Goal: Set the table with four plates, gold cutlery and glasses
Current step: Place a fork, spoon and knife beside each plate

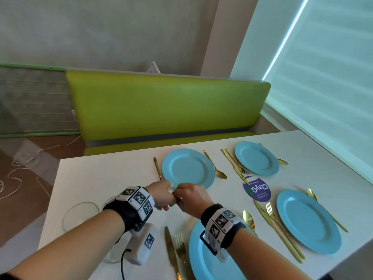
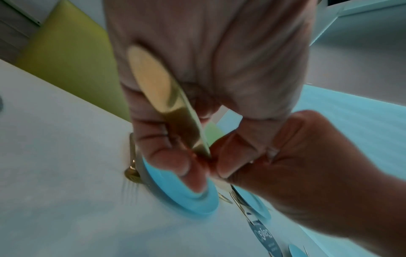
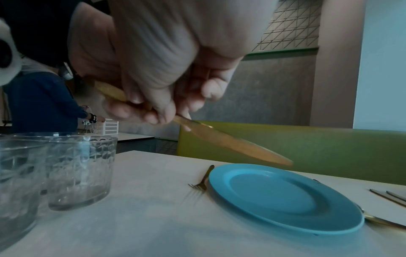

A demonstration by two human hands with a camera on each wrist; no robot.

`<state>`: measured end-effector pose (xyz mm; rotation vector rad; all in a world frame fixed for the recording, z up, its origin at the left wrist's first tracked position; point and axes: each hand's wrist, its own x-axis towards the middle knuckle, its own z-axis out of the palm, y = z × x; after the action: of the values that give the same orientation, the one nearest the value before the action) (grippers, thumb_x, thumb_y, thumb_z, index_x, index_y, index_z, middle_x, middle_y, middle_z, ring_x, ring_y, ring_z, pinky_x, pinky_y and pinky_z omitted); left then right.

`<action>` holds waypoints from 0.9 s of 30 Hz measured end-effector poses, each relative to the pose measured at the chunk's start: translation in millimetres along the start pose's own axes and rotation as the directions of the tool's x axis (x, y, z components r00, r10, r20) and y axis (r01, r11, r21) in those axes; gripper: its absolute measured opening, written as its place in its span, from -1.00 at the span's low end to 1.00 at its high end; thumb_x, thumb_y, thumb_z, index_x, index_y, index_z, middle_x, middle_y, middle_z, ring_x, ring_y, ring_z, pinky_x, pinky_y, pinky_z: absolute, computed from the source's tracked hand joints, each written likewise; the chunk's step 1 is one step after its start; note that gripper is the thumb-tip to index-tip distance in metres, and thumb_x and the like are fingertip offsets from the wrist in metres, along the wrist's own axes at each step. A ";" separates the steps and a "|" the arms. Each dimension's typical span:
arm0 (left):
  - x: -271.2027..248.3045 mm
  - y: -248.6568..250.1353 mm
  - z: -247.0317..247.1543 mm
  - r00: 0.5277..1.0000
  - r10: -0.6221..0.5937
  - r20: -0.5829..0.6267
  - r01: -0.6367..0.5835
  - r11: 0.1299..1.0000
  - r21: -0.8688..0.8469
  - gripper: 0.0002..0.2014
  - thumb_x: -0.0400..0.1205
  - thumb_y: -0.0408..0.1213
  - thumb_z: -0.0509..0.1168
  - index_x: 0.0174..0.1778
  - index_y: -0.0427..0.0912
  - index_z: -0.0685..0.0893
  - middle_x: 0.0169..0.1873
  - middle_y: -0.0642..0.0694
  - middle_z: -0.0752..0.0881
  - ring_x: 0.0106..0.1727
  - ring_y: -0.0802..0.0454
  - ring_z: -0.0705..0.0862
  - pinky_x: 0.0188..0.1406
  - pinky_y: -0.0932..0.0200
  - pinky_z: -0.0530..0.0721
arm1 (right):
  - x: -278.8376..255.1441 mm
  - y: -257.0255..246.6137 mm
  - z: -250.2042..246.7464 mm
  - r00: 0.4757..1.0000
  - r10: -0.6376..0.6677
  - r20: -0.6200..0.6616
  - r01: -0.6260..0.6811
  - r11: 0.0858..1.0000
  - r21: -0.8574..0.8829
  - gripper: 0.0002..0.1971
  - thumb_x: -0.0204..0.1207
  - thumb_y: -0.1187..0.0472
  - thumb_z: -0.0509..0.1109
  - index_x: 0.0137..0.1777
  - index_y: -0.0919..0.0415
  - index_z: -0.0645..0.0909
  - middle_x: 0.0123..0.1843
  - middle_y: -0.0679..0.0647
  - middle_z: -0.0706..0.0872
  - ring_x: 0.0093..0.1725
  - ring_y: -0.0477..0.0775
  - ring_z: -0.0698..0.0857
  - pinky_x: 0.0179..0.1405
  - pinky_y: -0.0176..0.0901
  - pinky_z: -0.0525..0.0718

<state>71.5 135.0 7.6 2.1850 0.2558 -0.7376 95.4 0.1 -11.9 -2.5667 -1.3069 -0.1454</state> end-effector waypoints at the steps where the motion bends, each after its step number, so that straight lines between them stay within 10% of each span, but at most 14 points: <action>1: -2.9 -4.3 -6.1 0.999 0.000 -0.038 0.001 1.000 0.004 -0.45 0.44 -0.34 0.28 0.41 -0.25 0.44 -0.14 -0.13 0.71 -0.15 0.02 0.71 -0.33 0.23 0.65 | 5.3 -3.0 2.6 1.000 0.029 -0.011 -0.029 0.999 -0.016 -0.91 0.13 0.20 0.45 -0.42 0.00 0.77 -0.47 -0.08 0.68 -0.51 0.01 0.71 -0.66 -0.38 0.51; 6: -12.0 -31.8 -47.9 0.894 -0.023 -0.447 -0.059 0.984 -0.167 -0.49 0.55 -0.19 0.32 0.43 -0.18 0.44 0.19 -0.09 0.70 0.27 -0.06 0.61 0.17 0.22 0.48 | 34.0 -7.9 4.1 0.874 0.382 0.300 -0.357 0.924 -0.138 -0.72 0.59 0.19 0.19 0.14 0.12 0.71 0.10 0.08 0.74 0.12 0.19 0.68 0.02 -0.08 0.63; 14: 0.1 -64.1 -95.6 0.815 -0.153 -0.558 -0.044 0.946 -0.323 -0.69 0.59 -0.27 0.25 0.25 -0.17 0.63 0.26 -0.14 0.68 0.30 -0.13 0.62 0.24 0.20 0.51 | 97.2 3.2 43.4 0.673 0.653 0.347 -0.654 0.745 -0.134 -0.76 0.57 0.30 0.13 -0.26 0.30 0.56 -0.27 0.11 0.60 -0.09 0.16 0.64 -0.27 -0.16 0.65; 17: 9.7 -72.7 -103.2 0.816 -0.171 -0.552 -0.080 0.913 -0.401 -0.79 0.56 -0.29 0.26 0.09 -0.12 0.66 0.18 -0.19 0.72 0.22 -0.19 0.68 0.26 0.05 0.63 | 119.3 5.4 60.7 0.626 0.676 0.389 -0.690 0.712 -0.128 -0.83 0.56 0.26 0.20 -0.08 0.28 0.62 -0.06 0.18 0.68 -0.08 0.16 0.62 -0.45 -0.28 0.41; 27: 32.0 -90.7 -117.7 0.829 -0.179 -0.530 -0.112 0.875 -0.471 -0.91 0.55 -0.30 0.25 -0.11 -0.01 0.61 0.07 -0.17 0.74 0.15 -0.18 0.72 0.10 0.06 0.67 | 158.9 -2.1 94.6 0.513 0.757 0.404 -0.818 0.574 -0.038 -0.79 0.53 0.27 0.31 0.10 0.34 0.63 0.11 0.18 0.75 0.12 0.18 0.73 -0.13 -0.18 0.60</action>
<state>110.2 281.1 -8.0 1.8494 0.7067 0.0023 185.0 151.0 -70.2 -2.8339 -0.0485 0.6427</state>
